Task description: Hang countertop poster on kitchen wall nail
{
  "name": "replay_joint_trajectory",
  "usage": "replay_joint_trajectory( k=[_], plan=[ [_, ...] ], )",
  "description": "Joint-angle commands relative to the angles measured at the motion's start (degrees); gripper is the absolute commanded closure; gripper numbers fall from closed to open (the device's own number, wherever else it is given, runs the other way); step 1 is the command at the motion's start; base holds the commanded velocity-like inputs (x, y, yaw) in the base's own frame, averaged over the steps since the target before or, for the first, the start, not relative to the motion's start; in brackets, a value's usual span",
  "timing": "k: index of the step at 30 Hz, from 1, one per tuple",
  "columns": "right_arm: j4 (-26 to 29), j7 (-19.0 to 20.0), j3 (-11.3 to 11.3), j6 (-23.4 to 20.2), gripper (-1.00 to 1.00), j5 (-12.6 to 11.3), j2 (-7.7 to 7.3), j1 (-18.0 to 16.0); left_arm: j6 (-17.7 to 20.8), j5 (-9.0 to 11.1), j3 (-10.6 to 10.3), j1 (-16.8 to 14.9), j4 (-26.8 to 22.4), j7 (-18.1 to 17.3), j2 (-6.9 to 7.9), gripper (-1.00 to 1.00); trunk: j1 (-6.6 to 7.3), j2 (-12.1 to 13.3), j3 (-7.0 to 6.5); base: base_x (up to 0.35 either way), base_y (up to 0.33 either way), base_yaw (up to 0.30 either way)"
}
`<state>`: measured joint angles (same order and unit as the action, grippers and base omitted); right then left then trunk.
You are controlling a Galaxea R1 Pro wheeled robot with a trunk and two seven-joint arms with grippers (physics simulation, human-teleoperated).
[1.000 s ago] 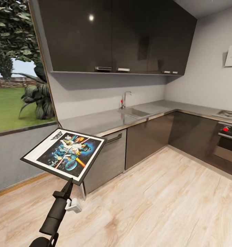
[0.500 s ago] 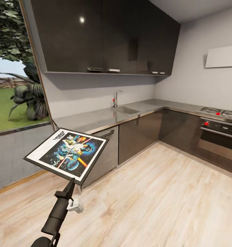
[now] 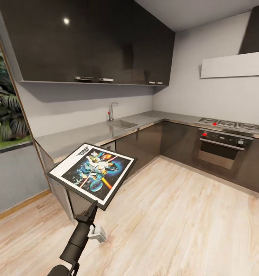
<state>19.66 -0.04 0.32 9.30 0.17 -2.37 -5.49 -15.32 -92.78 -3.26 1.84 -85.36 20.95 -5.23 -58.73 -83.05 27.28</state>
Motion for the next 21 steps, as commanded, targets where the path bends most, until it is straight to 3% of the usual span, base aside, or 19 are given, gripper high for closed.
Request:
replay_joint_trajectory(
  k=[1, 3, 19, 21],
  plan=[
    [-0.06, 0.0, 0.03, 0.19, -1.0, 0.03, -0.01, -0.04, -0.01, -0.65, -0.24, 0.01, 0.04, 0.51, -0.05, 1.0, 0.0, -0.03, 0.01, 0.0, 0.0, -0.3],
    [-0.06, 0.03, 0.03, 0.19, -1.0, 0.01, -0.01, -0.04, 0.02, -0.65, -1.89, 0.01, 0.26, 0.5, -0.12, 1.0, 0.0, -0.03, -0.07, 0.0, 0.0, -0.3],
    [-0.06, 0.04, 0.03, 0.19, -1.0, 0.03, -0.01, -0.04, 0.03, -0.44, -4.61, 0.01, 1.05, 0.5, -0.18, 1.0, 0.0, -0.03, -0.67, 0.0, 0.0, -0.3],
    [-0.06, 0.0, 0.03, 0.19, -1.0, 0.05, -0.01, -0.04, -0.11, 1.41, -4.86, 0.01, 2.49, 0.59, -0.2, 1.0, 0.0, -0.03, -0.74, 0.0, 0.0, -0.237]
  ],
)
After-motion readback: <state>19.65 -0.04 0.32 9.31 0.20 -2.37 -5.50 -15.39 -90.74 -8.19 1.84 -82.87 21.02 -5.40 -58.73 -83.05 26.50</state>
